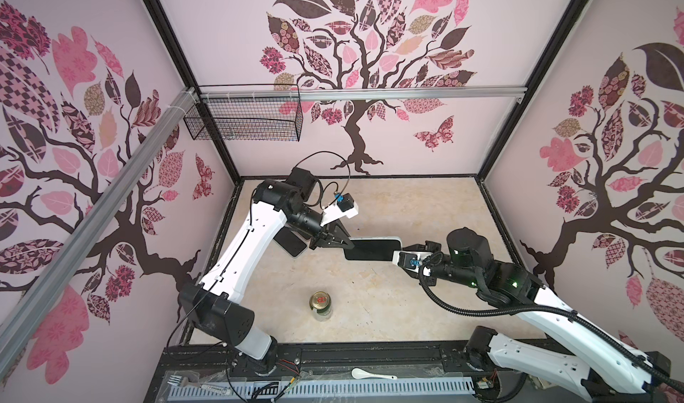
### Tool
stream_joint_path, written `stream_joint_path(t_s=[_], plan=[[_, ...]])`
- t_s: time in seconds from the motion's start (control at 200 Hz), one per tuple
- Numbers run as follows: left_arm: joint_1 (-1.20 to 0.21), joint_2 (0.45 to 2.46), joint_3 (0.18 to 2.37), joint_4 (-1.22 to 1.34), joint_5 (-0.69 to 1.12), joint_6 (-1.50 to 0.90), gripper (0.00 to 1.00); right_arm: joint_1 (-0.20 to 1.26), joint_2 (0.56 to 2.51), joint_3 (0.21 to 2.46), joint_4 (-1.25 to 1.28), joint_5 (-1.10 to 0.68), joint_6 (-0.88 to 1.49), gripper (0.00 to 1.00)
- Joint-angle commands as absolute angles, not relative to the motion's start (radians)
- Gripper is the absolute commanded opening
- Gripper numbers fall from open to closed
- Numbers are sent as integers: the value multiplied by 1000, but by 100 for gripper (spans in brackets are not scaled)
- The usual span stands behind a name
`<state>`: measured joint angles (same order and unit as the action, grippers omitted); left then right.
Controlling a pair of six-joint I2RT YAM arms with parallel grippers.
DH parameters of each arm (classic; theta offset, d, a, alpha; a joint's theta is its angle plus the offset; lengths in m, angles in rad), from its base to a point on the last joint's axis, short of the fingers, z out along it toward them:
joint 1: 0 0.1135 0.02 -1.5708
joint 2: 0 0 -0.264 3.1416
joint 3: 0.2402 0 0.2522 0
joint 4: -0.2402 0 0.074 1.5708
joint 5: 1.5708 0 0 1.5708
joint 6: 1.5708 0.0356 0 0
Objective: Take the phone out of the phone case
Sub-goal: Remove the phone case from the phone.
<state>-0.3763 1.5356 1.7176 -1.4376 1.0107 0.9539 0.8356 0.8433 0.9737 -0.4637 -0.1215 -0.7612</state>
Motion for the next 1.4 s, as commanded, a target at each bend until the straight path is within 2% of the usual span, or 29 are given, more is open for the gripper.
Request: stream_joint_path(t_s=[0.0, 0.245, 0.385, 0.46, 0.63, 0.95, 1.395], plan=[[-304, 1473, 1659, -1173, 1119, 811, 0, 841, 788, 948, -352, -112, -670, 44], [-239, 1268, 1439, -761, 1149, 508, 0, 737, 640, 787, -78, -60, -352, 46], [-243, 1140, 1244, -359, 1143, 197, 0, 738, 565, 646, 270, -180, -258, 47], [-255, 1089, 1171, -229, 1145, 95, 0, 737, 561, 595, 427, -275, -267, 48], [-337, 1010, 1106, -191, 1095, 60, 0, 736, 592, 629, 489, -378, -245, 52], [-379, 975, 1033, -80, 1104, -27, 0, 737, 599, 643, 527, -434, -222, 52], [-387, 983, 1033, -112, 1161, -3, 0, 737, 644, 692, 486, -398, -209, 49]])
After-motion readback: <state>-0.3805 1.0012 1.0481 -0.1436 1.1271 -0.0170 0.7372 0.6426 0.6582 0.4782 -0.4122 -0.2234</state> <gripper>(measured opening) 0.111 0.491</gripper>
